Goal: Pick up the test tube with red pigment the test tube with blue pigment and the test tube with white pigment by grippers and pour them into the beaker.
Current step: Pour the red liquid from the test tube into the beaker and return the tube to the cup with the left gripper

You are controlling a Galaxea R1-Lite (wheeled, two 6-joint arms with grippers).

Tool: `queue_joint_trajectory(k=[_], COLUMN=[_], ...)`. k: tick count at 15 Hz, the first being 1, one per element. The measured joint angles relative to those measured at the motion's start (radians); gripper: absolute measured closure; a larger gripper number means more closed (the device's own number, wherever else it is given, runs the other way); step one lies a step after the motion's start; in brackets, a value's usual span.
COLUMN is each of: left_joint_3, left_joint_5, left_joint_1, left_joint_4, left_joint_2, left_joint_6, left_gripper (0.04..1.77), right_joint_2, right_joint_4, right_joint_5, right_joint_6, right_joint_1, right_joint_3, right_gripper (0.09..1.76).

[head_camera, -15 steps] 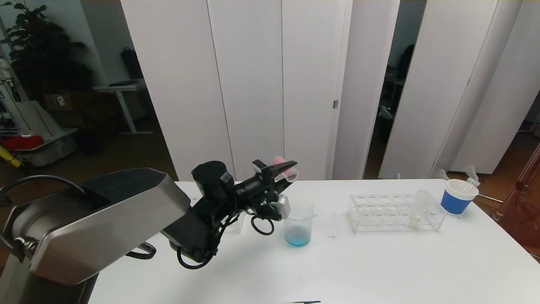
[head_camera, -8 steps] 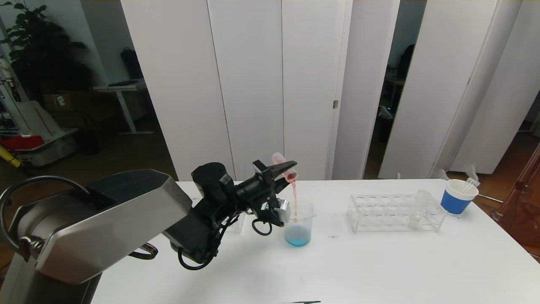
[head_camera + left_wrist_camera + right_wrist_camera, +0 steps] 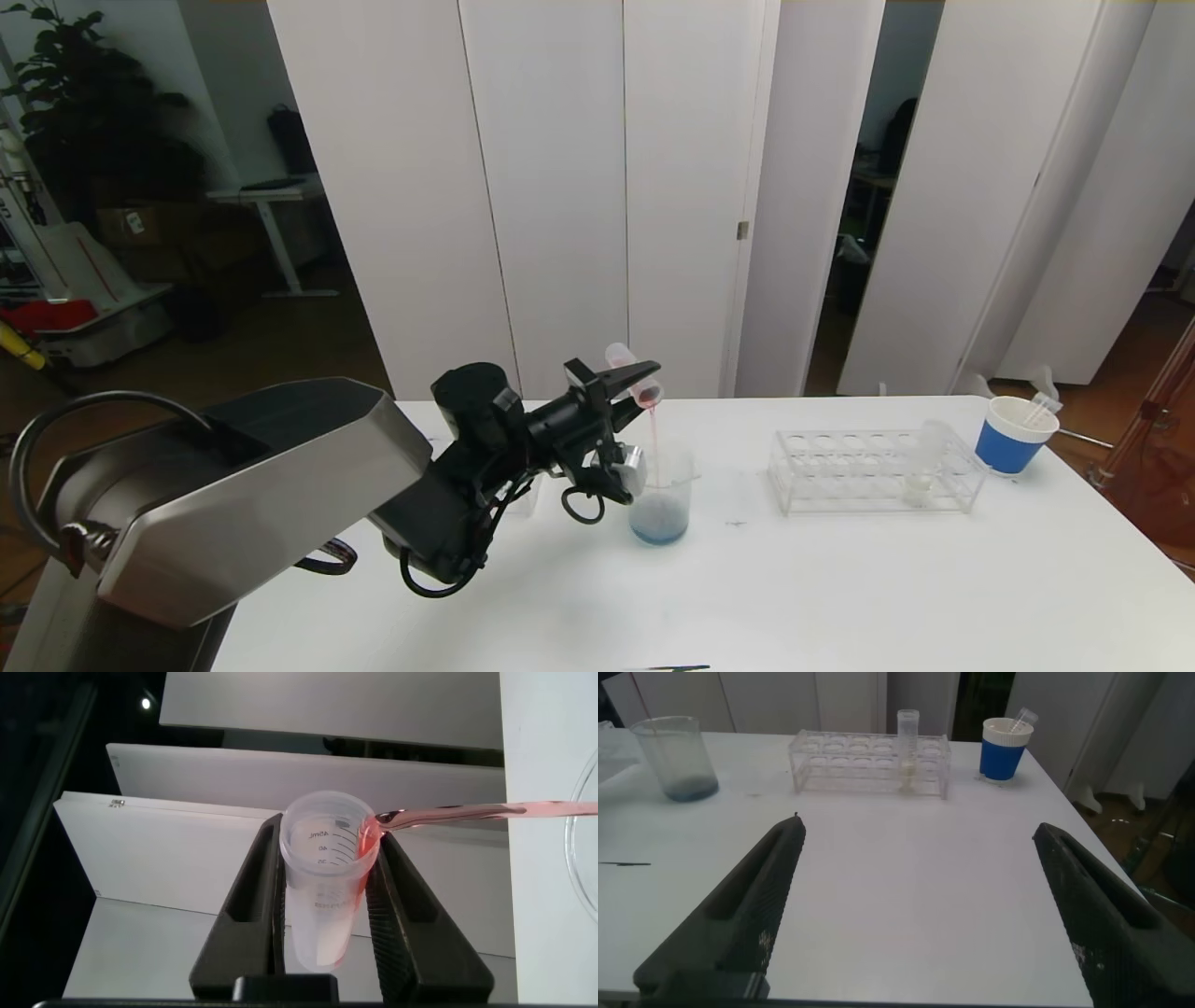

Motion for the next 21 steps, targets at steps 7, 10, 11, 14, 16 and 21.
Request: queue_joint_trajectory(k=[7,10,11,14,16,21], left_joint_3=[-0.017,-0.017,-0.017,-0.017,-0.017,-0.017], left_joint_5=[0.001,0.002,0.001,0.0,0.0,0.0], left_joint_1=[-0.007,-0.006,-0.006,-0.006,-0.006,-0.006], left_joint_4=[-0.011,-0.014,-0.014,-0.029,-0.031,-0.039], left_joint_2=[0.01,0.01,0.009,0.009,0.009,0.005], left_joint_6=[0.019,0.021,0.023,0.045,0.048,0.052], left_gripper=[1.22,1.22,1.22,1.22,1.22,1.22], right_joint_2=[0.0,0.0,0.0,0.0,0.0,0.0], right_joint_4=[0.0,0.0,0.0,0.0,0.0,0.0], right_joint_5=[0.0,0.0,0.0,0.0,0.0,0.0], right_joint_6=[0.0,0.0,0.0,0.0,0.0,0.0], right_joint_1=[0.0,0.0,0.0,0.0,0.0,0.0], right_joint_3=[0.0,0.0,0.0,0.0,0.0,0.0], right_gripper=[0.1,0.1,0.1,0.1,0.1,0.1])
